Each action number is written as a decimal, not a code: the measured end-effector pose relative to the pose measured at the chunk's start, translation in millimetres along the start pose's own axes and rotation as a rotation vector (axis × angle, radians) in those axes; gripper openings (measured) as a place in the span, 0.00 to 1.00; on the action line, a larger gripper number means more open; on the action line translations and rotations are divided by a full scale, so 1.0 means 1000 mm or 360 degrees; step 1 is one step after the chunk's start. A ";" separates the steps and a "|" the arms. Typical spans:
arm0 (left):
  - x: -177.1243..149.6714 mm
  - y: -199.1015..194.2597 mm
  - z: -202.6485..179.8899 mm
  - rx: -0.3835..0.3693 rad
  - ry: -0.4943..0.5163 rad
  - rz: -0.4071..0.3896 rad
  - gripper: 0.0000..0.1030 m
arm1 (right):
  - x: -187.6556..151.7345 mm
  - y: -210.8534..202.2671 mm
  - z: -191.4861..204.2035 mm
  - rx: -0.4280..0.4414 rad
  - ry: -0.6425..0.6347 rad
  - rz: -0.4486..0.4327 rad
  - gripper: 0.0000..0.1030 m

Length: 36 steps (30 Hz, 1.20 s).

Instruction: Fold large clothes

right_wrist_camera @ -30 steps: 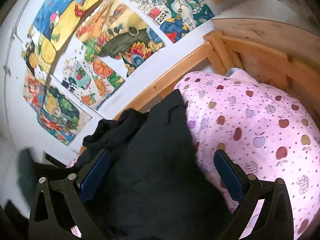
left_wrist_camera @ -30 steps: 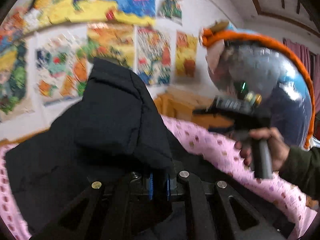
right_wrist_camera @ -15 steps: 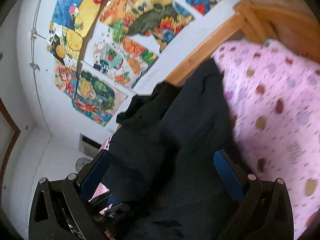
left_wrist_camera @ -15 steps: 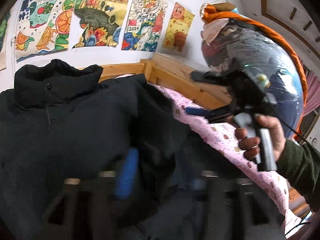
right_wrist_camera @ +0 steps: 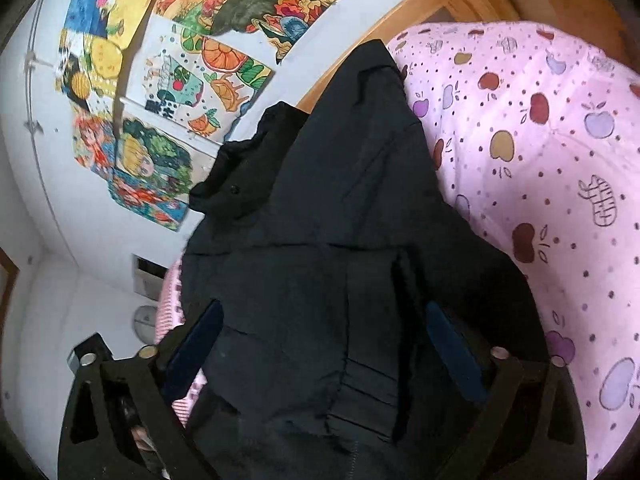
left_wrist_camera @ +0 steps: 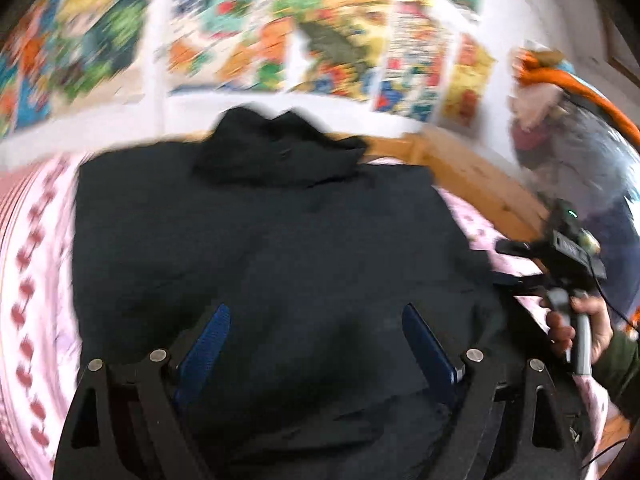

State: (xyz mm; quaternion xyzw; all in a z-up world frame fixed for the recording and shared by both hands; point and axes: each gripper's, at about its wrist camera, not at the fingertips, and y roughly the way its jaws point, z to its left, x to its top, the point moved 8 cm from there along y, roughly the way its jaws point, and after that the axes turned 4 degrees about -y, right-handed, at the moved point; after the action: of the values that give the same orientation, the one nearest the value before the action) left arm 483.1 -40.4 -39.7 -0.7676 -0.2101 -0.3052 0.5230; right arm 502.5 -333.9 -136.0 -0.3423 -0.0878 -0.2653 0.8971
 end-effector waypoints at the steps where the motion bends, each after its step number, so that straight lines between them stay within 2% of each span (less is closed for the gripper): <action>1: -0.001 0.001 0.009 0.0002 -0.0045 0.0026 0.86 | 0.000 0.001 0.001 -0.0031 -0.0019 0.0003 0.76; 3: 0.000 0.002 0.031 0.0022 -0.0150 0.0052 0.86 | 0.001 -0.001 0.000 -0.0103 -0.0060 -0.0009 0.59; 4: 0.000 0.003 0.041 0.0037 -0.0194 0.0057 0.86 | 0.002 -0.002 -0.001 -0.0139 -0.0065 -0.0019 0.38; 5: 0.000 0.003 0.046 0.0042 -0.0220 0.0066 0.86 | 0.003 -0.003 -0.002 -0.0166 -0.0067 -0.0022 0.24; 6: 0.000 0.004 0.052 0.0052 -0.0256 0.0077 0.86 | 0.005 -0.004 -0.002 -0.0212 -0.0082 -0.0023 0.20; 8: 0.000 0.004 0.058 0.0061 -0.0285 0.0079 0.86 | 0.009 -0.009 -0.002 -0.0261 -0.0125 -0.0034 0.04; 13: 0.004 -0.001 0.057 0.0100 -0.0208 0.0035 0.86 | 0.038 -0.034 0.021 -0.0380 -0.0326 -0.0189 0.03; 15: 0.004 0.005 0.056 0.0174 -0.0163 0.0063 0.86 | 0.053 -0.042 0.031 -0.0415 -0.0399 -0.0241 0.03; 17: -0.003 0.019 0.059 0.0280 -0.0115 0.0159 0.86 | 0.060 -0.039 0.032 -0.0477 -0.0430 -0.0222 0.03; 19: -0.010 0.029 0.065 0.0353 -0.0093 0.0204 0.85 | 0.059 -0.031 0.023 -0.0558 -0.0452 -0.0177 0.03; 23: -0.015 0.040 0.072 0.0334 -0.0130 0.0233 0.86 | 0.049 -0.013 -0.005 -0.0723 -0.0445 -0.0079 0.06; 27: -0.009 0.038 0.074 0.0293 -0.0180 0.0208 0.86 | 0.051 -0.010 -0.005 -0.0713 -0.0421 -0.0061 0.10; 28: -0.006 0.034 0.075 0.0276 -0.0206 0.0185 0.86 | 0.052 -0.013 -0.004 -0.0701 -0.0411 -0.0058 0.14; 30: 0.008 0.023 0.080 0.0232 -0.0262 0.0092 0.86 | 0.055 -0.022 -0.001 -0.0647 -0.0372 -0.0077 0.34; 31: 0.019 0.014 0.082 0.0238 -0.0269 0.0035 0.86 | 0.055 -0.026 0.001 -0.0628 -0.0359 -0.0105 0.51; 32: 0.025 0.010 0.083 0.0247 -0.0264 0.0005 0.86 | 0.058 -0.031 0.002 -0.0627 -0.0352 -0.0137 0.57; 36: 0.064 -0.003 0.079 0.0328 -0.0169 -0.0109 0.88 | 0.073 -0.041 0.014 -0.0628 -0.0361 -0.0224 0.59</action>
State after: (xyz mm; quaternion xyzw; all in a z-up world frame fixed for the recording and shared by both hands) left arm 547.4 35.0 -14.3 -0.7173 -0.2937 -0.2586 0.5765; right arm 542.2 -380.4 -78.0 -0.5316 -0.1580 -0.2989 0.7766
